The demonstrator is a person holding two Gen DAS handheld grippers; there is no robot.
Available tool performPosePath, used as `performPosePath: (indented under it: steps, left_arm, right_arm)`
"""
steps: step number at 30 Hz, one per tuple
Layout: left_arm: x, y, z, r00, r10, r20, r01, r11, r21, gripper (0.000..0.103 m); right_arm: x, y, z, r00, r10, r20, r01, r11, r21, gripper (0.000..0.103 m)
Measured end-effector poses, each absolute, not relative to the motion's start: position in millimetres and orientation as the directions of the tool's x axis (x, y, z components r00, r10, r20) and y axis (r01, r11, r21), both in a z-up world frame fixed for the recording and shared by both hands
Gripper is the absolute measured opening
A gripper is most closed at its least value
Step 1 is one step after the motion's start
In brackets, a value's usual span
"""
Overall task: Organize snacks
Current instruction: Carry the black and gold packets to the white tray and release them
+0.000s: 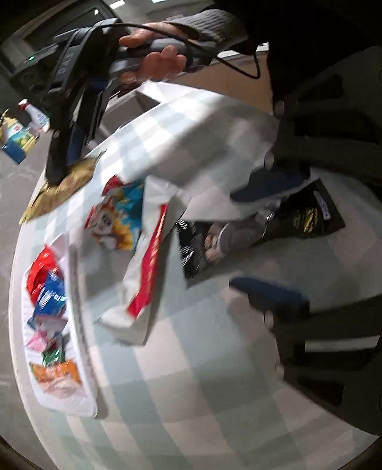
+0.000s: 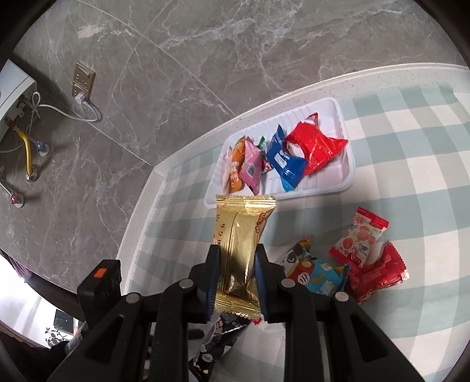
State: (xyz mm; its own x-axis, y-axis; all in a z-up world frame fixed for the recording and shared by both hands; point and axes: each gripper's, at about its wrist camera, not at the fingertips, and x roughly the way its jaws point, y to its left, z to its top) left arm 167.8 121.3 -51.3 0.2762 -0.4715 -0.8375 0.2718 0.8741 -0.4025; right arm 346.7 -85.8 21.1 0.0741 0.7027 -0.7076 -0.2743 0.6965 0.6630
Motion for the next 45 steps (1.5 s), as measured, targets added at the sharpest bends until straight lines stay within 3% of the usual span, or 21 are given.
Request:
performPosePath:
  steps: [9,15,31,39,45]
  left_arm:
    - [165,83,-75,0.221,-0.371,-0.902,0.326,0.9,-0.29,0.051]
    - [166,78,-78,0.288,-0.328,-0.9,0.299,0.923,-0.241,0.022]
    - [183,137,-57,0.374,-0.56,-0.739,0.104,0.818,-0.567,0.021]
    - [223,187,-31,0.489,-0.57,-0.661,0.026,0.767,-0.642,0.021]
    - [271,218,-15,0.55,-0.525,-0.649,-0.01,0.774,-0.633,0.021]
  right_arm:
    - [337,-82,13,0.048,0.699,-0.713,-0.282,0.694,0.662,0.025]
    - [336,-82,13,0.046,0.699,-0.714,-0.276,0.696,0.663,0.025]
    - [343,-90,10,0.043,0.717,-0.696,-0.25,0.682,0.687,0.025]
    - [369,-88,12,0.069,0.713,-0.698,-0.249,0.69,0.68,0.025]
    - [399,-79,7,0.087,0.699,-0.71,-0.262,0.704,0.661,0.025]
